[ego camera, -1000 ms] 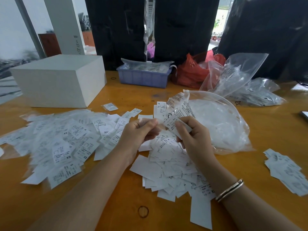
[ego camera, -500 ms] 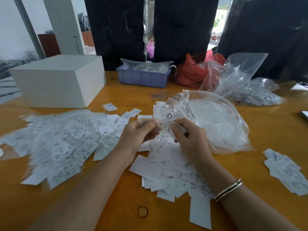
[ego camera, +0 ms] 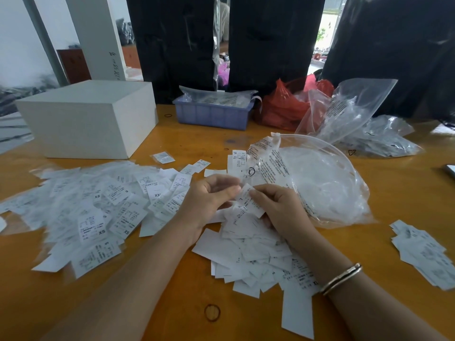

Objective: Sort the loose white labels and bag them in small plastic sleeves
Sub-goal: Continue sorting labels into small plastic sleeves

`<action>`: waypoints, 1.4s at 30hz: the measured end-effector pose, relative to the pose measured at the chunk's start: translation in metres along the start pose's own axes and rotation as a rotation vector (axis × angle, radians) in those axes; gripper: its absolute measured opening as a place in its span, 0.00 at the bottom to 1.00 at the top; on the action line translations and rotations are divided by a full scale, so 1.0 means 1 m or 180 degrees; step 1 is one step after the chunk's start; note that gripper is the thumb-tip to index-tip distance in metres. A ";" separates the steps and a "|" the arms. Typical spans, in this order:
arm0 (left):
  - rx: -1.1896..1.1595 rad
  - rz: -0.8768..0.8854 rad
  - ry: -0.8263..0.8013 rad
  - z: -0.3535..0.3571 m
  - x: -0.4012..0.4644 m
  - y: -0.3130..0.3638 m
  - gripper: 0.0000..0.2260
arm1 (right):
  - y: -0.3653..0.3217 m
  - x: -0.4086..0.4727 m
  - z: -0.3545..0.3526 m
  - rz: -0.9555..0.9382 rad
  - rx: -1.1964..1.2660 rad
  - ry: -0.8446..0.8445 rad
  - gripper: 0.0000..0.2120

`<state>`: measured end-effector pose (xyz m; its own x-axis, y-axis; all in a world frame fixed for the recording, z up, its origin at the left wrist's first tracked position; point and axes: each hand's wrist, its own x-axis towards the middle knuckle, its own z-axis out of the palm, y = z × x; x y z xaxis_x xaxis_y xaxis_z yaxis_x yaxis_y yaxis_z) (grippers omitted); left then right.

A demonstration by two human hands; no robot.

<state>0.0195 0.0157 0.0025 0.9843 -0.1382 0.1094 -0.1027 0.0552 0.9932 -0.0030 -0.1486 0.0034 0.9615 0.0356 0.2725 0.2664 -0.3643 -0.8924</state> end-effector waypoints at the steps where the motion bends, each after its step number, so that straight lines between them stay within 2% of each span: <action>1: 0.0047 0.0010 -0.0062 0.000 0.000 0.000 0.06 | 0.000 0.001 0.000 -0.0006 0.0008 -0.0039 0.07; 4: 0.0162 -0.0008 -0.0175 0.001 -0.001 -0.001 0.06 | 0.001 0.002 0.001 -0.0078 0.0004 -0.0215 0.14; 9: -0.0211 -0.0039 0.0124 -0.001 0.002 0.002 0.08 | 0.002 0.001 -0.004 -0.0079 0.0908 -0.0054 0.20; 14: 0.0093 -0.0189 -0.0185 0.003 -0.002 0.000 0.09 | 0.001 0.002 0.001 -0.0279 0.0525 -0.0047 0.21; 19: -0.0086 -0.0236 0.0014 -0.003 0.001 0.003 0.04 | 0.002 0.005 -0.003 -0.0259 0.0658 0.0151 0.20; 27: 0.0233 -0.0179 -0.0304 0.001 -0.004 0.004 0.09 | 0.001 0.003 0.000 -0.0389 0.0216 0.0044 0.20; 29: 0.0301 -0.0089 -0.0096 -0.001 -0.002 0.004 0.10 | 0.003 0.005 -0.004 -0.0526 0.0146 0.0383 0.17; 31: 0.0402 0.0018 0.0320 -0.004 0.003 0.002 0.11 | 0.006 0.010 -0.015 -0.0787 -0.0191 0.1182 0.12; 33: 0.0988 0.0149 0.0806 -0.010 0.007 -0.001 0.12 | 0.012 0.014 -0.030 -0.0748 -0.0830 0.1806 0.10; 34: 0.1442 0.0236 0.0981 -0.013 0.008 -0.003 0.13 | 0.017 0.017 -0.038 -0.0562 -0.1174 0.1896 0.10; 36: 0.2243 0.0426 0.1141 -0.018 0.010 -0.008 0.17 | 0.028 0.021 -0.050 0.0046 -0.1890 0.1649 0.13; 38: 0.2770 0.0514 0.1192 -0.019 0.010 -0.012 0.21 | 0.035 0.023 -0.053 0.0656 -0.2506 0.1114 0.17; 40: 0.3284 0.0520 0.1215 -0.020 0.009 -0.015 0.22 | 0.039 0.025 -0.050 0.0895 -0.2918 0.0685 0.15; 42: 0.3811 0.0569 0.1284 -0.021 0.009 -0.015 0.21 | 0.040 0.028 -0.049 0.0837 -0.3067 0.0620 0.11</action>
<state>0.0333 0.0344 -0.0127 0.8955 0.0995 0.4338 -0.0950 -0.9095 0.4047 0.0309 -0.2082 -0.0072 0.9312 -0.2744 0.2400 -0.2022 -0.9365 -0.2864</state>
